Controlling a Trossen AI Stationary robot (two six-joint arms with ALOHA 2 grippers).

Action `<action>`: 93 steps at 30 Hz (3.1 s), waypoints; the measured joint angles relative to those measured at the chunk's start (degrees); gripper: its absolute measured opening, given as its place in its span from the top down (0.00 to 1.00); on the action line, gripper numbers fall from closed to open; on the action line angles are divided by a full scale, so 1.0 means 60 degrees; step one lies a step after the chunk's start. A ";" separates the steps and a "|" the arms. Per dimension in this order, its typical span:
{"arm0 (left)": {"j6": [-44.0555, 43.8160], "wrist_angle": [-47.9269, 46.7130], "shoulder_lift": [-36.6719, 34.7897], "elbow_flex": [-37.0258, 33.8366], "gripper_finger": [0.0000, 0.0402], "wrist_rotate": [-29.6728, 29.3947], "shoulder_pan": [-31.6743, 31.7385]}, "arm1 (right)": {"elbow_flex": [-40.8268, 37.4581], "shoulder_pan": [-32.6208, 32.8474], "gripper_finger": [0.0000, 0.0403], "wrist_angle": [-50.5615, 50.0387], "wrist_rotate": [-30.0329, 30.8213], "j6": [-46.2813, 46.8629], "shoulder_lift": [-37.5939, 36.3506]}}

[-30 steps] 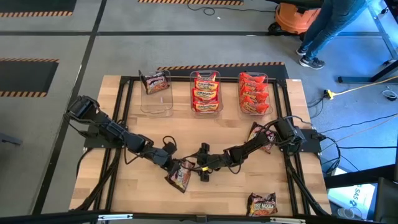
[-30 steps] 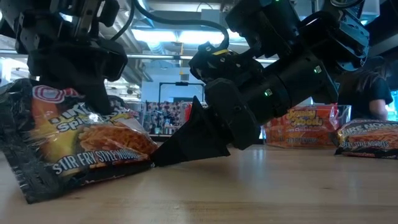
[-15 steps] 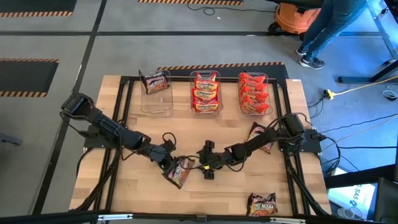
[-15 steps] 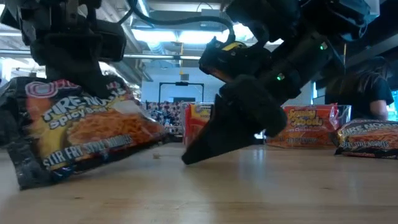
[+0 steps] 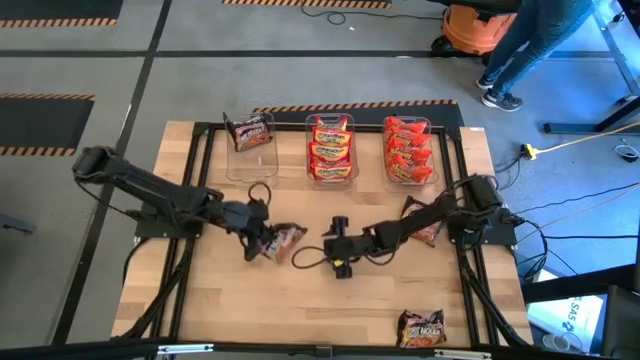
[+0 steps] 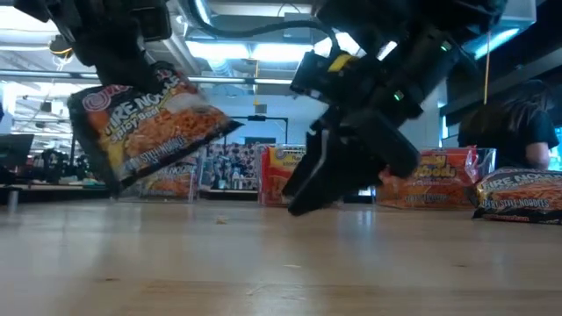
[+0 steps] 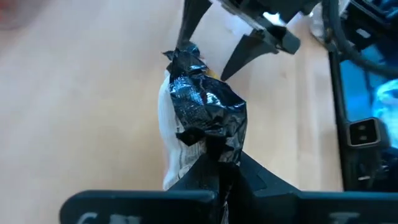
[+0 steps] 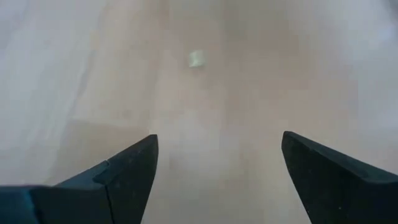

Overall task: Sort Maruchan noodles
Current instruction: Put the black noodle pack into the left transparent bin

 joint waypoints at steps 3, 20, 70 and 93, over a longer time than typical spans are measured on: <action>0.0612 -0.0807 -0.0750 0.0000 1.00 0.0125 0.0586 | 0.0007 -0.0353 0.20 -0.0474 0.0003 -0.0074 -0.0421; 0.6488 -0.7132 -0.1389 0.4604 1.00 0.0152 0.5290 | -0.1574 -0.0829 0.20 0.1788 -0.0506 0.1608 -0.0994; 1.2753 -0.6416 0.5669 0.6080 0.68 -0.2554 1.0185 | -0.3381 -0.0817 0.20 0.4899 -0.0506 0.2706 -0.0991; 0.6731 -0.6105 0.1695 0.6080 0.67 0.0892 0.4404 | -0.2354 0.0688 0.20 -0.0205 -0.1501 0.3455 -0.3518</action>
